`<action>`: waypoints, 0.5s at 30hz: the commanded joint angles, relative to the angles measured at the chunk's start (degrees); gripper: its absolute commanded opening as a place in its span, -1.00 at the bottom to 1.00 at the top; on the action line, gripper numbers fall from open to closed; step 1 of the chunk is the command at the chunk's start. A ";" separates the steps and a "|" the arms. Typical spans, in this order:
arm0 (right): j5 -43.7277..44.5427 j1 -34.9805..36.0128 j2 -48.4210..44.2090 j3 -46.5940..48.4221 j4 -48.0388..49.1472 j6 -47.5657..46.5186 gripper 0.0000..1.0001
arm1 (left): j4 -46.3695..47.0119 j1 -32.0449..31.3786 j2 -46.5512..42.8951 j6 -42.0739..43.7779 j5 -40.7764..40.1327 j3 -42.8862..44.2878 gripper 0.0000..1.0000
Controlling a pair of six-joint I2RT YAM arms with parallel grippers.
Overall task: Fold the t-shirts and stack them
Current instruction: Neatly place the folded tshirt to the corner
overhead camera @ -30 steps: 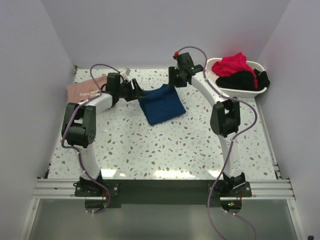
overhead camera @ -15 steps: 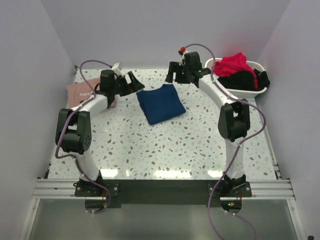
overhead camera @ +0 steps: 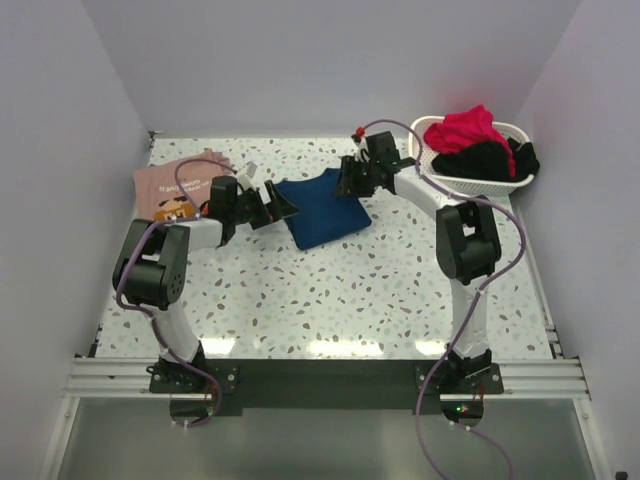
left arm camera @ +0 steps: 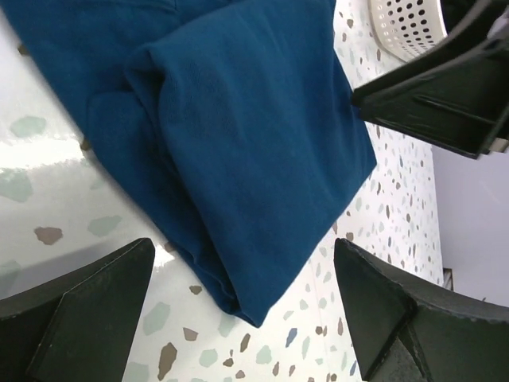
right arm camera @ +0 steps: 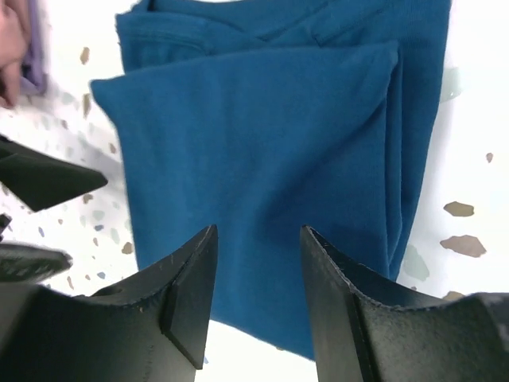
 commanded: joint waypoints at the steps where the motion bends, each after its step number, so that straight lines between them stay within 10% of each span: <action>1: -1.50 0.28 3.61 1.71 -2.04 -0.36 -0.03 | 9.24 -0.35 0.78 -2.87 2.25 -2.30 1.00; 15: 2.72 1.42 6.96 1.01 -6.97 -3.44 -0.07 | 8.97 -3.42 4.56 -5.69 -5.48 -4.68 1.00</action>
